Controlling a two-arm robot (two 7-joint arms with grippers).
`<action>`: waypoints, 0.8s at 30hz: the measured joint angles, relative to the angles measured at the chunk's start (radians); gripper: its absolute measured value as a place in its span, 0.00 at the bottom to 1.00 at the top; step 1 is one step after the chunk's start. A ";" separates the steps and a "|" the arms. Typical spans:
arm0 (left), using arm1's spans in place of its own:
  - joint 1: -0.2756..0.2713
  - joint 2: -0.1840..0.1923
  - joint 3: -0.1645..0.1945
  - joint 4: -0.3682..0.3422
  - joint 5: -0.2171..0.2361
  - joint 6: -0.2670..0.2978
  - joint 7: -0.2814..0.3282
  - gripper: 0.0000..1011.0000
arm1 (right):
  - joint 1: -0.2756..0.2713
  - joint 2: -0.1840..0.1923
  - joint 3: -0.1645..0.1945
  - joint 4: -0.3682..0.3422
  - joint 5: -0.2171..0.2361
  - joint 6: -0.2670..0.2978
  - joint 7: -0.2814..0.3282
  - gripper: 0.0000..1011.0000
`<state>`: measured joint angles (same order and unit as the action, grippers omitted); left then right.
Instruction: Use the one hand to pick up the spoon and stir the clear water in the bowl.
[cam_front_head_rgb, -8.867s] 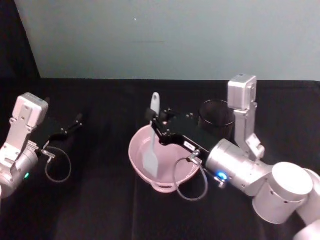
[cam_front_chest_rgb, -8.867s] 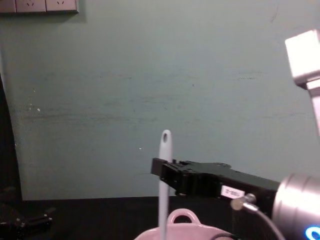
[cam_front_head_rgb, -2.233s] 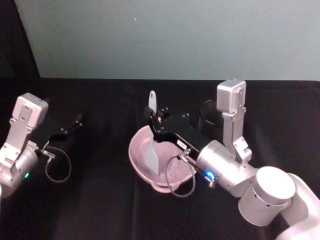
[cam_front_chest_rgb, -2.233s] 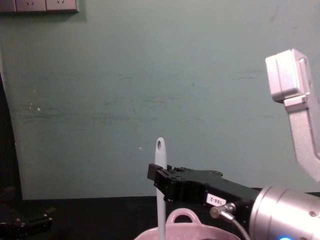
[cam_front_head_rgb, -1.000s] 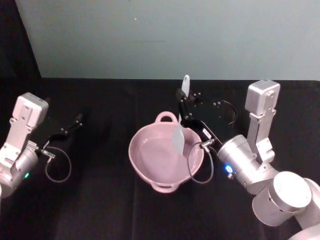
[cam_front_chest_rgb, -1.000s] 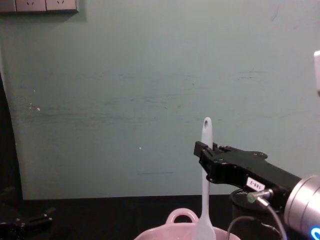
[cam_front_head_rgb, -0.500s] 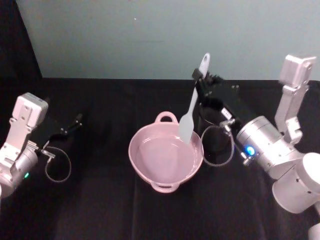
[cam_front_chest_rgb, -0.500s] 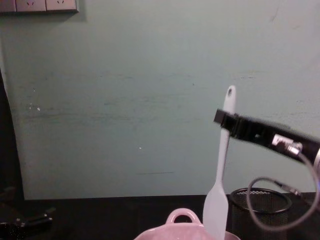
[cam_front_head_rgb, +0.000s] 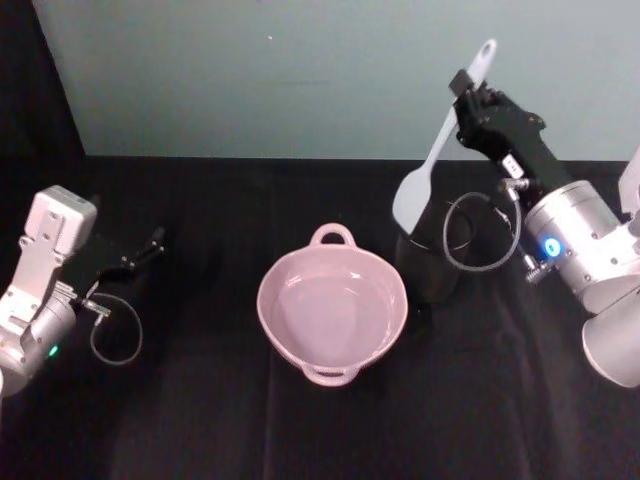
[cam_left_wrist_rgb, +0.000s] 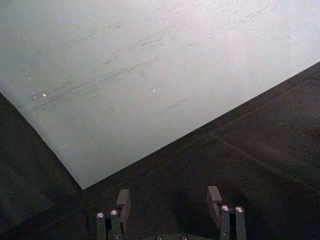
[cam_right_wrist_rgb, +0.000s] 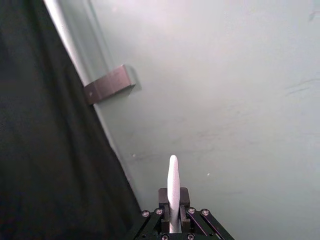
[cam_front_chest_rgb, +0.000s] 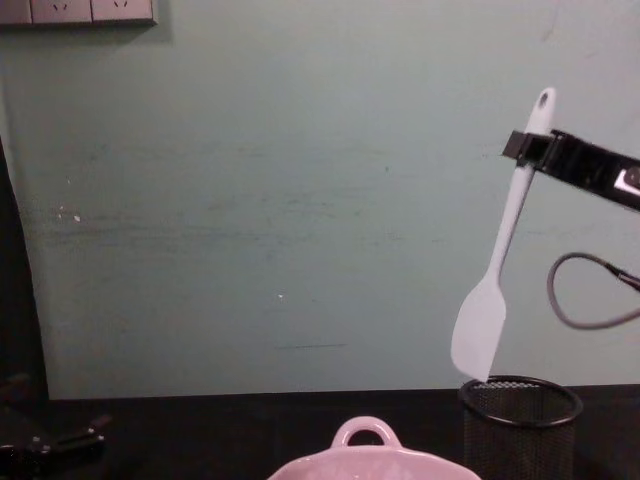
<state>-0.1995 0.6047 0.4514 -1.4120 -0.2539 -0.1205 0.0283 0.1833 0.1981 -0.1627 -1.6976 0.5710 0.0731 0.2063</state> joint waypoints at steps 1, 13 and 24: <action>0.000 0.000 0.000 0.000 0.000 0.000 0.000 1.00 | 0.004 -0.001 0.002 0.004 0.003 0.000 -0.005 0.11; 0.000 0.000 0.000 0.000 0.000 0.000 0.000 1.00 | 0.068 -0.029 0.020 0.119 0.034 -0.015 -0.073 0.11; 0.000 0.000 0.000 0.000 0.000 0.000 0.000 1.00 | 0.089 -0.058 0.035 0.190 0.042 -0.025 -0.114 0.11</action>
<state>-0.1995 0.6047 0.4514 -1.4120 -0.2539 -0.1205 0.0283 0.2723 0.1405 -0.1276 -1.5074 0.6125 0.0483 0.0927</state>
